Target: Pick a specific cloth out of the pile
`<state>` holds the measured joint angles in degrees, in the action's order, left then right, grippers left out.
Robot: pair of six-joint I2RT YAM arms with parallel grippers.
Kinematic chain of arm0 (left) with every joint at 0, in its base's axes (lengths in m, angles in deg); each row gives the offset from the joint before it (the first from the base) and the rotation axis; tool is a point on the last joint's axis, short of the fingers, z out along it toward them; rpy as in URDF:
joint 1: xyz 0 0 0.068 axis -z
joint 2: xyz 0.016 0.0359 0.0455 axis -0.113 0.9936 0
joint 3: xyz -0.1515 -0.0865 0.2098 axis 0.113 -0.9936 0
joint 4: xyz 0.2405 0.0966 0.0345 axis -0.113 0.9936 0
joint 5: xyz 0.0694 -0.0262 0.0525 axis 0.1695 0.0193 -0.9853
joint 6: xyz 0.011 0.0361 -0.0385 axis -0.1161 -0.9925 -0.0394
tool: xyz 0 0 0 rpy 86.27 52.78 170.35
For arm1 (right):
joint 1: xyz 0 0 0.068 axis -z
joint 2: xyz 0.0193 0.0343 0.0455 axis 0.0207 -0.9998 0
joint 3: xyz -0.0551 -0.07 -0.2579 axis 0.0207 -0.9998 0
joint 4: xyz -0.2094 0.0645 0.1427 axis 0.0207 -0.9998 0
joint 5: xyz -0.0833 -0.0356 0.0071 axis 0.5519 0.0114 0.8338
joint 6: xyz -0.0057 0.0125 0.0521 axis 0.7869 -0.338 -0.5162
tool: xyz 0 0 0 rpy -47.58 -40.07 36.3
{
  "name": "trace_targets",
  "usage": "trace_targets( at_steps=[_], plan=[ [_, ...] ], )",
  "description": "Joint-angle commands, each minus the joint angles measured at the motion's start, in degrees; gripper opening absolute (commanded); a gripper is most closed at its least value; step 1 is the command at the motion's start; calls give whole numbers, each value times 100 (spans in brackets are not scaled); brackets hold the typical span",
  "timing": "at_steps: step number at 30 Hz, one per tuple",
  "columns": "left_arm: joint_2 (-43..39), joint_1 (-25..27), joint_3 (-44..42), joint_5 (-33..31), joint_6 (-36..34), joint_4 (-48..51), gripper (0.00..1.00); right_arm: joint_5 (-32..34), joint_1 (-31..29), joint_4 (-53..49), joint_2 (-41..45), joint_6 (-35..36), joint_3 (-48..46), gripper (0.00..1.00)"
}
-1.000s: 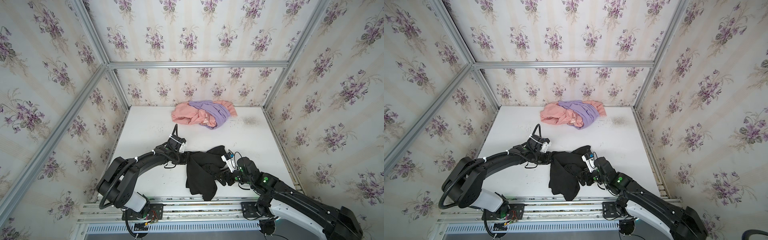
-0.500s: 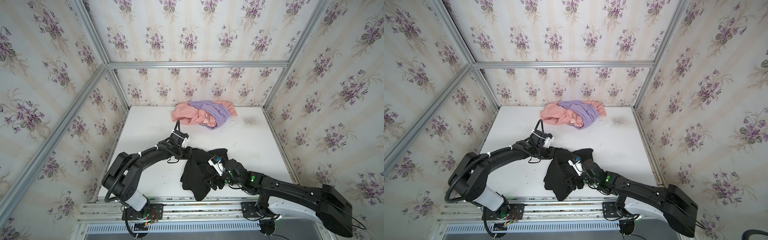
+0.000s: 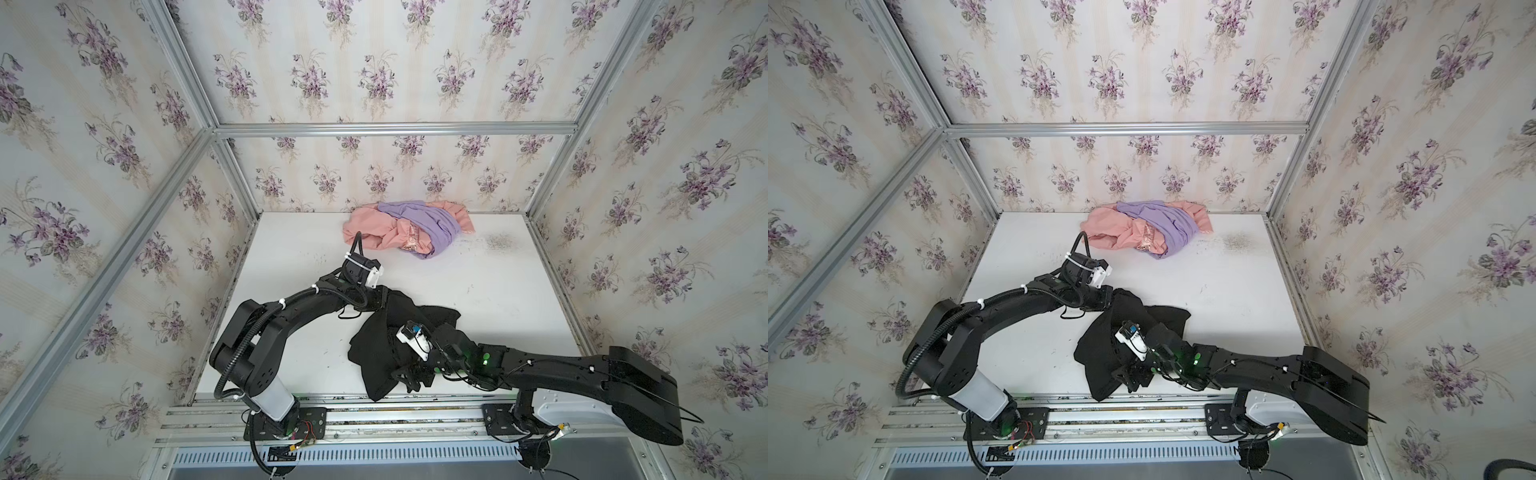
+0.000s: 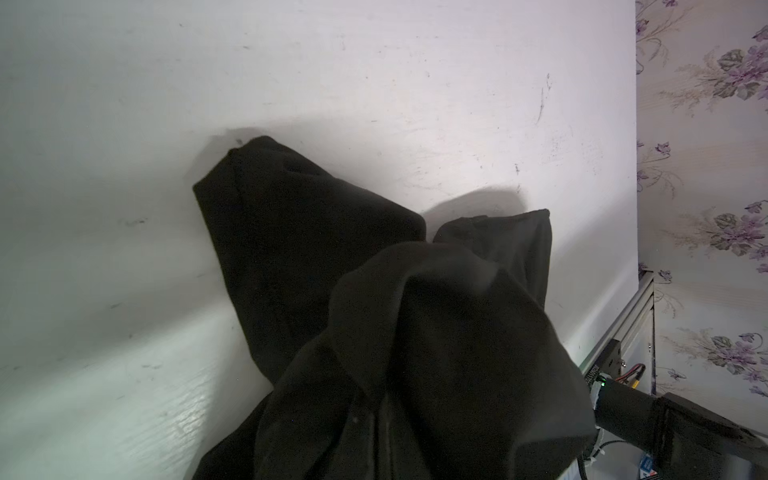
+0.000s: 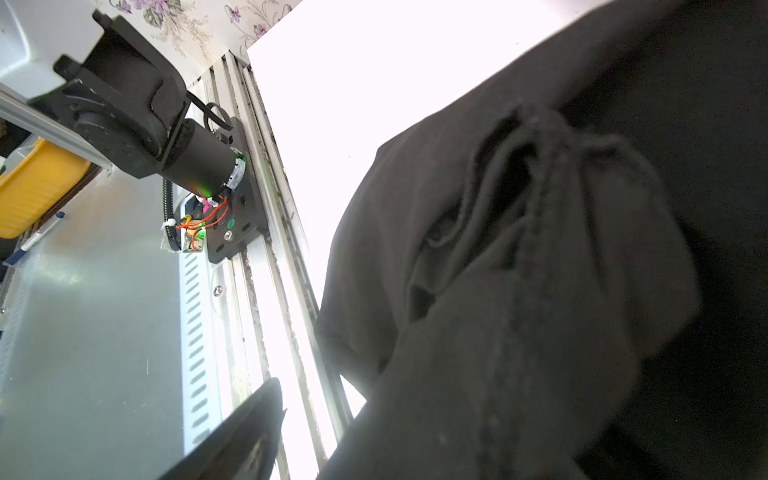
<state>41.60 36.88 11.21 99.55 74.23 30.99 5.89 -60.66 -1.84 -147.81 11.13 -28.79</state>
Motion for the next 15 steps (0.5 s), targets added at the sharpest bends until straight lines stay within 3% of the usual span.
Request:
trace_targets(
  at_steps=[1,9,15],
  plan=[
    [55,2,163,132,9,-182,0,-71,-46,579,-163,134,117,85],
    [310,2,753,227,101,-189,0,-53,-48,799,-565,327,272,86],
    [304,-7,730,224,104,-173,0,-41,-50,810,-636,405,263,87]
  ],
)
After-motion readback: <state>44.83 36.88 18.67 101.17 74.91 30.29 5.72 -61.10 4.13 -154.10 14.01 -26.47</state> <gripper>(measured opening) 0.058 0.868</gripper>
